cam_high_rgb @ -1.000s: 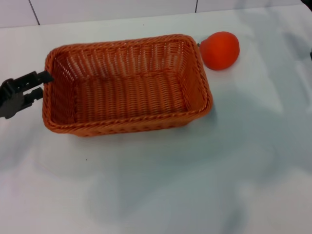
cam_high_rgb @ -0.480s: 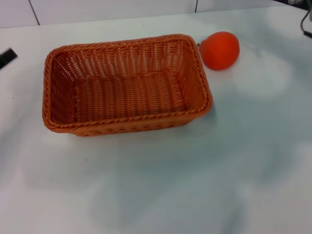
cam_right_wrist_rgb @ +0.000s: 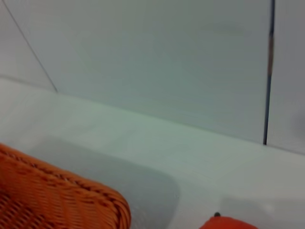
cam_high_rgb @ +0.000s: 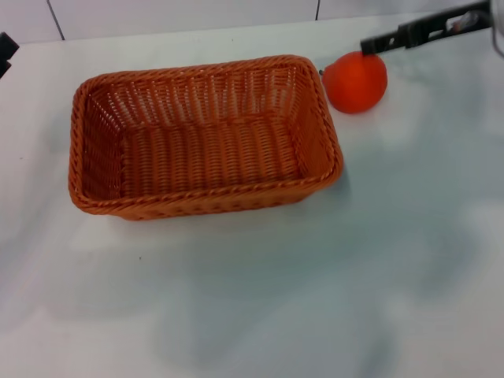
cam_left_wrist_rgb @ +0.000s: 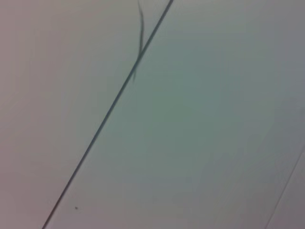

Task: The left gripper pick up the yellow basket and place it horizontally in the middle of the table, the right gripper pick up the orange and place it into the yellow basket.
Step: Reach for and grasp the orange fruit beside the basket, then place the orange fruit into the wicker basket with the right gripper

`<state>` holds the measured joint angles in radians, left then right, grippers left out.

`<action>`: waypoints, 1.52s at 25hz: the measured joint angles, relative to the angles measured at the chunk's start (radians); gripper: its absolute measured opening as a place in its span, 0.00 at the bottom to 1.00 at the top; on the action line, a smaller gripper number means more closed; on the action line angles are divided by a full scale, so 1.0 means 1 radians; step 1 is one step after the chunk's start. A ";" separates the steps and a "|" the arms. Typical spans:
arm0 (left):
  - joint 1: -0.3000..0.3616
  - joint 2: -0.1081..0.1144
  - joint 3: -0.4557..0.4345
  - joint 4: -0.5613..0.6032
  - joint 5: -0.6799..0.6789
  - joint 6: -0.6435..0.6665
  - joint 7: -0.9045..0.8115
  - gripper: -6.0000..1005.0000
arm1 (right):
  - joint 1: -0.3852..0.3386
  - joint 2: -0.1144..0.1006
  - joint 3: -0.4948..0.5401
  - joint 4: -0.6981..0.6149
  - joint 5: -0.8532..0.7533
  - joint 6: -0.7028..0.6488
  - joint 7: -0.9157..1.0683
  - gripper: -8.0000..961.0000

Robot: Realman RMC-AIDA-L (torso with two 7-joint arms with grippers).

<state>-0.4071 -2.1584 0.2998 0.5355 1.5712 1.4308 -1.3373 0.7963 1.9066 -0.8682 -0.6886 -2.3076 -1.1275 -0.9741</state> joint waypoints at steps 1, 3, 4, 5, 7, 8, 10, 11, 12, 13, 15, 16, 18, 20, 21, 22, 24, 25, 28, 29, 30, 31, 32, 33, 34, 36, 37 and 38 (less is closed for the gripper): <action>-0.002 0.001 -0.001 -0.008 -0.008 0.000 0.005 0.67 | 0.002 0.010 -0.003 0.001 -0.018 0.012 0.002 0.98; -0.006 0.003 0.001 -0.017 -0.014 0.000 0.008 0.67 | 0.006 0.027 -0.006 0.001 -0.051 0.034 0.007 0.98; -0.007 0.003 0.001 -0.017 -0.015 0.000 0.009 0.67 | 0.007 0.035 -0.006 0.002 -0.068 0.044 0.009 0.98; -0.007 0.003 0.001 -0.018 -0.015 0.000 0.008 0.67 | 0.009 0.043 -0.007 0.003 -0.082 0.053 0.011 0.98; -0.007 0.003 0.000 -0.019 -0.016 0.000 0.005 0.66 | 0.011 0.060 -0.008 0.008 -0.113 0.076 0.013 0.98; -0.007 0.003 -0.002 -0.020 -0.016 0.000 0.004 0.66 | 0.012 0.067 -0.008 0.012 -0.124 0.088 0.013 0.98; -0.007 0.003 -0.003 -0.021 -0.017 0.004 0.002 0.66 | 0.014 0.079 -0.008 0.026 -0.139 0.119 0.010 0.98; -0.007 0.003 -0.003 -0.021 -0.018 0.006 -0.002 0.66 | 0.015 0.084 -0.009 0.036 -0.142 0.137 0.006 0.96; -0.007 0.003 -0.003 -0.022 -0.018 0.007 -0.005 0.66 | 0.017 0.089 -0.010 0.049 -0.144 0.157 0.004 0.94; -0.008 0.003 -0.003 -0.022 -0.018 0.008 -0.009 0.66 | 0.019 0.093 -0.013 0.064 -0.145 0.176 0.003 0.91; -0.008 0.003 -0.003 -0.023 -0.019 0.008 -0.017 0.66 | 0.024 0.097 -0.023 0.089 -0.146 0.210 0.001 0.87; -0.008 0.003 -0.004 -0.023 -0.019 0.008 -0.018 0.66 | 0.026 0.099 -0.029 0.102 -0.146 0.224 0.000 0.85; -0.009 0.003 -0.004 -0.023 -0.020 0.008 -0.019 0.66 | 0.028 0.104 -0.035 0.114 -0.147 0.242 -0.003 0.80; -0.009 0.003 -0.004 -0.023 -0.020 0.008 -0.019 0.66 | 0.028 0.111 -0.035 0.118 -0.147 0.256 -0.010 0.72; -0.011 0.003 -0.004 -0.023 -0.020 0.007 -0.019 0.66 | 0.028 0.113 -0.035 0.118 -0.146 0.260 -0.013 0.68; -0.011 0.003 -0.004 -0.023 -0.020 0.007 -0.019 0.66 | 0.028 0.115 -0.036 0.118 -0.145 0.263 -0.017 0.64; -0.012 0.002 -0.002 -0.023 -0.020 0.005 -0.019 0.66 | 0.028 0.119 -0.035 0.117 -0.141 0.266 -0.023 0.56; -0.012 0.002 -0.002 -0.023 -0.020 0.003 -0.019 0.66 | 0.027 0.121 -0.033 0.115 -0.140 0.266 -0.025 0.52; -0.014 0.002 -0.001 -0.024 -0.020 0.001 -0.019 0.66 | 0.025 0.123 -0.029 0.110 -0.139 0.267 -0.026 0.39; -0.015 0.002 -0.002 -0.025 -0.020 0.001 -0.019 0.66 | 0.025 0.123 -0.028 0.110 -0.139 0.267 -0.026 0.35; -0.016 0.002 -0.003 -0.025 -0.020 0.001 -0.019 0.66 | 0.024 0.124 -0.025 0.110 -0.136 0.271 -0.026 0.33; -0.017 0.002 -0.003 -0.030 -0.021 0.000 -0.019 0.66 | 0.022 0.124 -0.021 0.110 -0.131 0.274 -0.026 0.31; -0.018 0.003 -0.004 -0.035 -0.021 0.000 -0.019 0.66 | 0.019 0.123 -0.013 0.109 -0.116 0.281 -0.027 0.29; -0.020 0.006 -0.005 -0.042 -0.021 -0.001 -0.019 0.66 | 0.013 0.121 -0.002 0.107 -0.093 0.286 -0.032 0.26; -0.020 0.008 -0.005 -0.046 -0.021 -0.001 -0.019 0.66 | 0.000 0.117 0.019 0.103 -0.042 0.291 -0.049 0.24; -0.021 0.010 -0.005 -0.050 -0.023 -0.002 -0.019 0.66 | -0.022 0.111 0.057 0.099 0.052 0.292 -0.089 0.21; -0.021 0.010 -0.005 -0.050 -0.025 -0.001 -0.019 0.66 | -0.039 0.107 0.082 0.097 0.125 0.286 -0.126 0.20; -0.021 0.011 -0.006 -0.050 -0.029 -0.001 -0.019 0.66 | -0.051 0.105 0.100 0.096 0.197 0.267 -0.171 0.19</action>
<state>-0.4281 -2.1479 0.2941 0.4856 1.5422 1.4295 -1.3560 0.7449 2.0112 -0.7685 -0.5927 -2.1107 -0.8600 -1.1452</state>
